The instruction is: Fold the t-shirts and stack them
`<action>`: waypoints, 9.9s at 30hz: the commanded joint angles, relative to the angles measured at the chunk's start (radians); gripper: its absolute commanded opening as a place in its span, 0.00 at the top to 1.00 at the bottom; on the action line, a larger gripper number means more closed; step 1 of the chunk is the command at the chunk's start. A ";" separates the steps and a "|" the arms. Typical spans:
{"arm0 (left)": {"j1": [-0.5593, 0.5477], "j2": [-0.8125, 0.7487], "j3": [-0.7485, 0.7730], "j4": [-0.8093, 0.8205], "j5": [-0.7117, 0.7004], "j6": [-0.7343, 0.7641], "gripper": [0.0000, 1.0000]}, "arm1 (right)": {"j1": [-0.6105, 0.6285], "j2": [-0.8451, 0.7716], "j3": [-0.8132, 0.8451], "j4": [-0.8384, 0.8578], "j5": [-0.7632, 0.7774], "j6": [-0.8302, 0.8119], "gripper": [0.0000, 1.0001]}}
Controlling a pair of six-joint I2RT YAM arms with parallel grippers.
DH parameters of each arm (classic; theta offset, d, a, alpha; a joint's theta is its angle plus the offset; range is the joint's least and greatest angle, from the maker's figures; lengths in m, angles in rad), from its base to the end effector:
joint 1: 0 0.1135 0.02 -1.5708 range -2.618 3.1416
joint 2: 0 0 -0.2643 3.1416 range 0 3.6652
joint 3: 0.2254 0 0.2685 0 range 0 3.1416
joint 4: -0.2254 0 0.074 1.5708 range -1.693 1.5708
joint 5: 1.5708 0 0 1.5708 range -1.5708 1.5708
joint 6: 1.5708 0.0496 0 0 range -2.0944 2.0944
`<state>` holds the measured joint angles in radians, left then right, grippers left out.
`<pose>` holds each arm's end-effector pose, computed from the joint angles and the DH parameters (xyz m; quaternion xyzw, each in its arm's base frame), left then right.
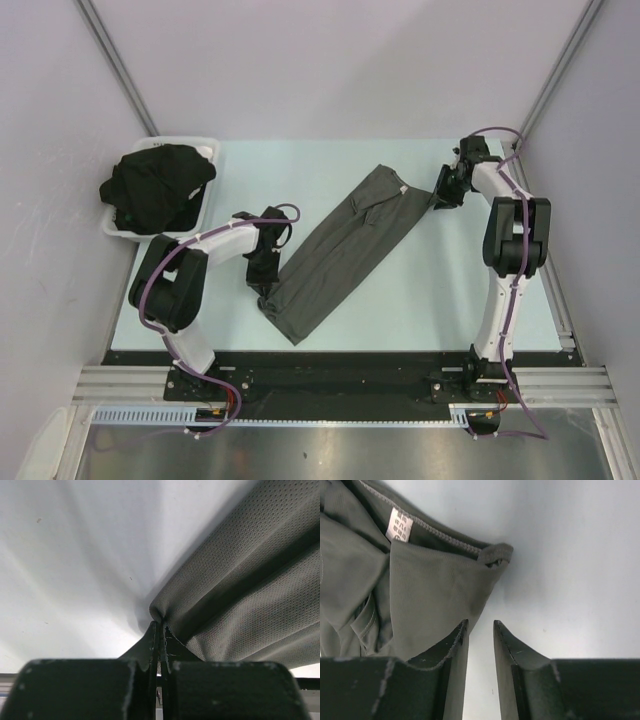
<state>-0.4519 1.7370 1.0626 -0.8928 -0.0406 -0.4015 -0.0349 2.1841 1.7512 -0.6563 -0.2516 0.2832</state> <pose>0.2762 -0.1318 0.1341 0.0252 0.9995 0.0177 0.0100 0.4915 -0.0048 0.1662 0.1231 0.9561 0.1502 0.2197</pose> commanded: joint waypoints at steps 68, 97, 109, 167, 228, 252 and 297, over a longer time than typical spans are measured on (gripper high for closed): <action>-0.071 0.015 0.076 -0.048 0.061 -0.056 0.93 | 0.004 0.513 0.711 -0.032 -0.061 0.045 0.88; -0.491 0.019 0.344 -0.170 0.042 -0.014 0.51 | -0.091 0.082 0.400 -0.048 -0.071 -0.001 0.78; -0.608 0.001 0.188 -0.011 0.016 -0.051 0.46 | -0.137 -0.066 0.225 0.012 -0.115 0.020 0.78; -0.722 0.211 0.364 0.019 0.159 0.082 1.00 | -0.201 -0.109 0.223 0.021 -0.204 0.093 0.78; 0.007 0.728 1.225 0.320 0.442 0.112 0.42 | -0.125 -0.130 0.306 -0.132 -0.143 0.044 0.75; 0.073 0.840 1.235 0.370 0.404 0.093 0.39 | -0.065 -0.017 0.468 -0.238 -0.130 0.033 0.75; 0.058 0.892 1.202 0.348 0.386 -0.020 1.00 | -0.063 0.042 0.507 -0.253 -0.175 0.047 0.75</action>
<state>-0.4381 2.6194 2.2719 -0.4988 0.4473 -0.4152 -0.0994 2.2238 2.2356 -0.9150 -0.4019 0.3317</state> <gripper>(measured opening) 0.014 0.251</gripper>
